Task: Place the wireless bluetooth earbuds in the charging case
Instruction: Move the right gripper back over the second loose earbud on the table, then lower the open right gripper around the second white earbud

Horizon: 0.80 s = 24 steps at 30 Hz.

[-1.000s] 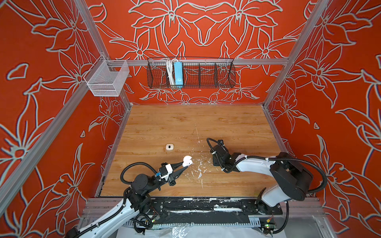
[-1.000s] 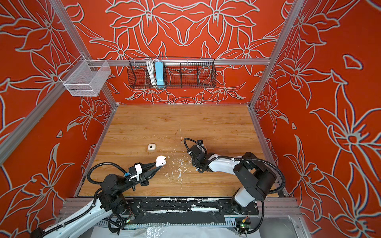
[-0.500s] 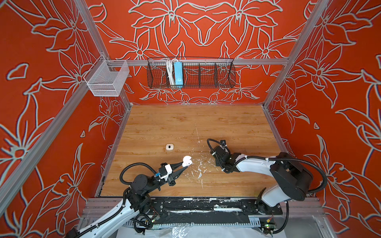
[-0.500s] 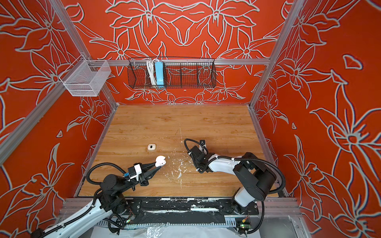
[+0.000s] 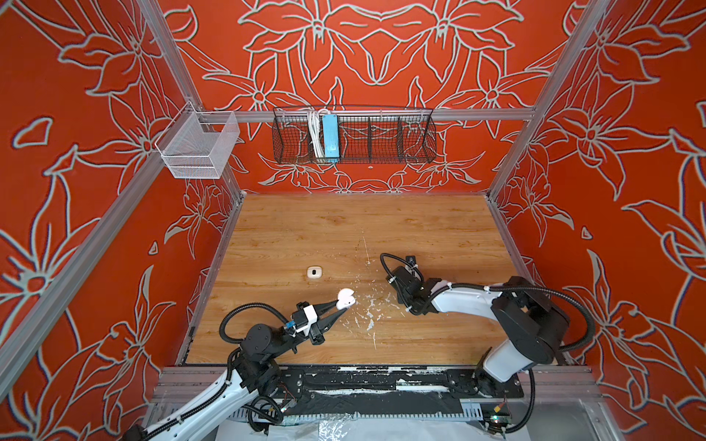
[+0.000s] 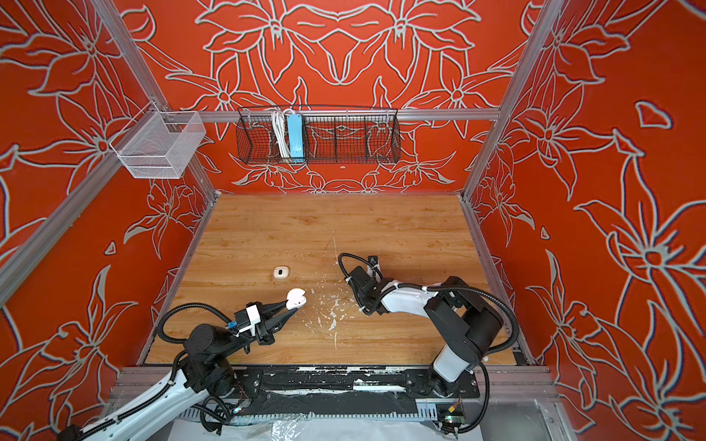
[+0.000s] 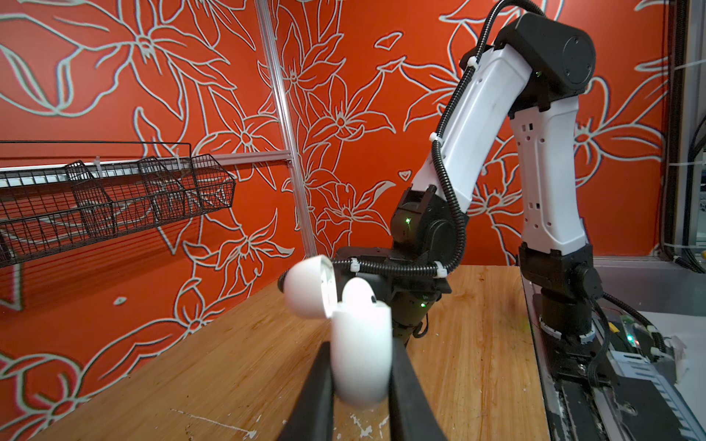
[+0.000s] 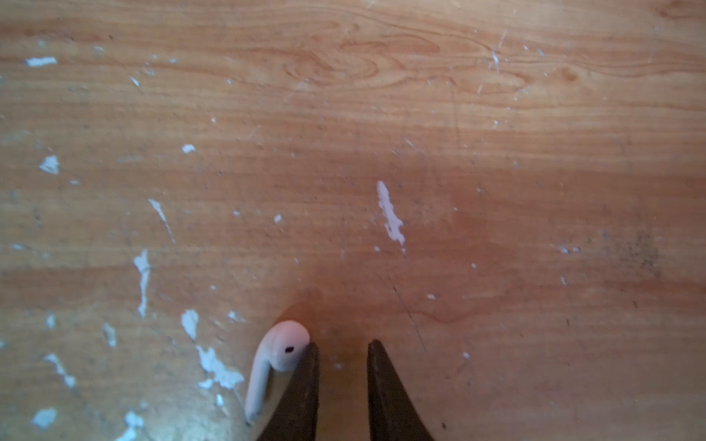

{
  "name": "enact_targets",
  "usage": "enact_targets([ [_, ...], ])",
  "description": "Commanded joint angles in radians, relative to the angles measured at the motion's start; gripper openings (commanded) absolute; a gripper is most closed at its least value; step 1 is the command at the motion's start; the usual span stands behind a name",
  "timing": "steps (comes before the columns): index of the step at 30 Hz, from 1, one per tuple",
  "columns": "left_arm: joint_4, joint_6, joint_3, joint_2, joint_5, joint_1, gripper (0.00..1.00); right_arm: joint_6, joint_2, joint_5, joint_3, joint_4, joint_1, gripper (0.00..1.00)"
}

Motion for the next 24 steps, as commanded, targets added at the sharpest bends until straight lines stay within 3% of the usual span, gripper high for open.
enact_targets([
  [1, 0.011, 0.003, 0.010, -0.014, 0.003, -0.002, 0.00, 0.001, 0.040, 0.017, 0.040, -0.030, -0.006, 0.23],
  [12, 0.010, 0.004, 0.012, -0.013, 0.010, -0.003, 0.00, -0.049, -0.045, 0.037, 0.108, -0.081, -0.007, 0.26],
  [21, 0.004, 0.004, 0.014, -0.019, 0.016, -0.003, 0.00, -0.202, -0.087, -0.204, 0.189, -0.146, -0.054, 0.36],
  [24, 0.002, 0.005, 0.014, -0.020, 0.016, -0.003, 0.00, -0.226, -0.083, -0.227, 0.187, -0.161, -0.066, 0.39],
])
